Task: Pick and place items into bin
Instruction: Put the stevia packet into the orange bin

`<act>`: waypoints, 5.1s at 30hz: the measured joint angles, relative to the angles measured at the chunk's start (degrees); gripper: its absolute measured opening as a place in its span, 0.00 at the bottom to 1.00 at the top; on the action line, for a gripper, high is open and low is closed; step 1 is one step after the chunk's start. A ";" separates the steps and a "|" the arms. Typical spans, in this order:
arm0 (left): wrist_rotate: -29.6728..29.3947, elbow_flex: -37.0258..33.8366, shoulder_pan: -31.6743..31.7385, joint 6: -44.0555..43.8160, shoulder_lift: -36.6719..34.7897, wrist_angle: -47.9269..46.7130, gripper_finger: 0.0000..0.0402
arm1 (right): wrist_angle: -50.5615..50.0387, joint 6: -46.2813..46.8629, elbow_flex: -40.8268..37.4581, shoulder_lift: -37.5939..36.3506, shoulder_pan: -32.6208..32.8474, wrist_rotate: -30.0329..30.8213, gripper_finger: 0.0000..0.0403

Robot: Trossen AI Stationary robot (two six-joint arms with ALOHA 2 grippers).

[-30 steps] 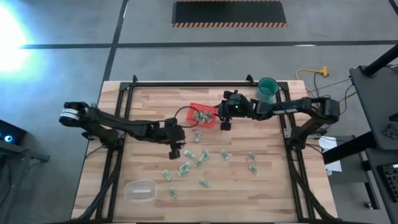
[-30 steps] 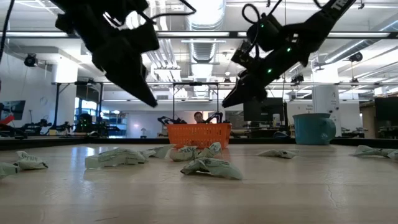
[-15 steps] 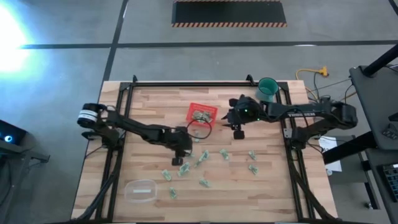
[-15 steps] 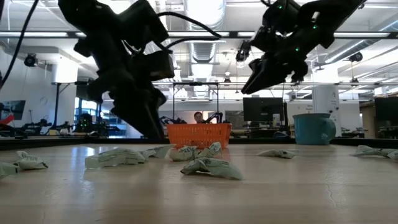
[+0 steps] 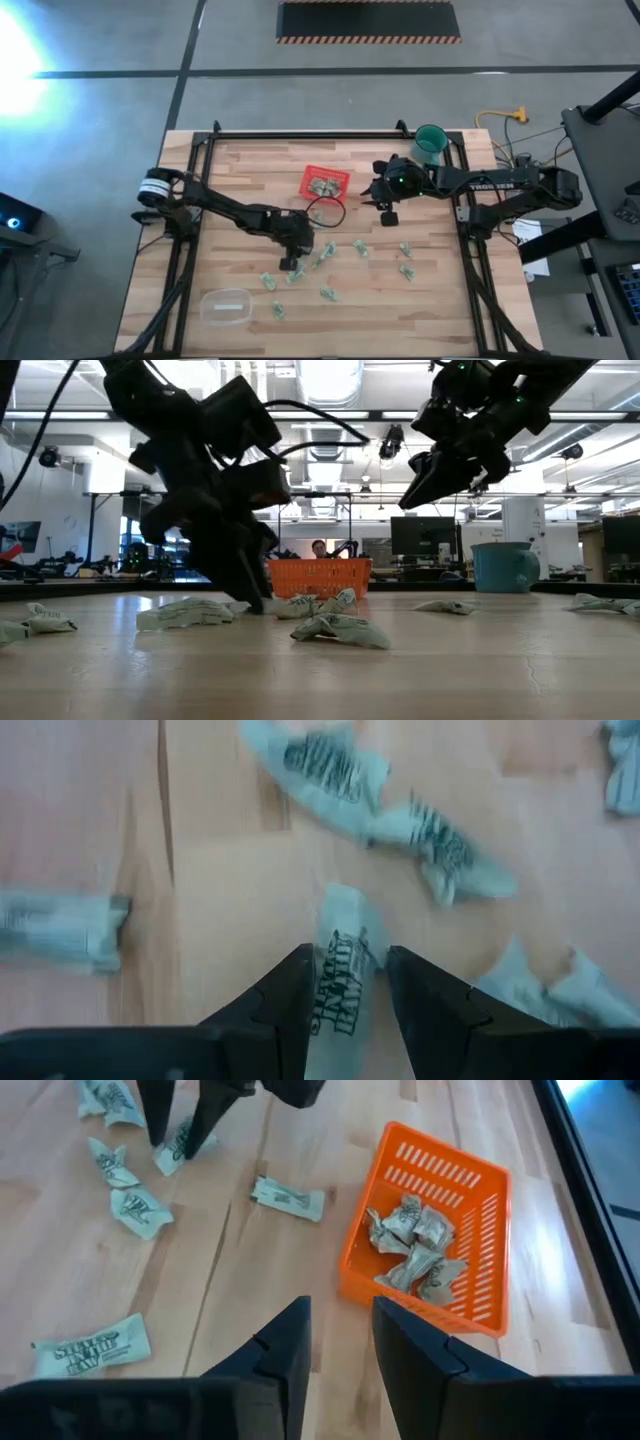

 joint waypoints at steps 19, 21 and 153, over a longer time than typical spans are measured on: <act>-7.95 -0.26 0.00 3.58 -3.16 -1.72 0.02 | -2.63 2.92 -0.04 -0.43 0.69 -0.16 0.17; -11.53 -0.26 0.00 4.56 -4.33 -1.81 0.02 | -3.67 3.97 -0.04 -0.43 1.31 -0.32 0.17; -29.81 -3.85 -2.42 12.69 -33.46 -4.79 0.46 | 10.50 46.11 -2.28 24.64 23.39 7.48 0.56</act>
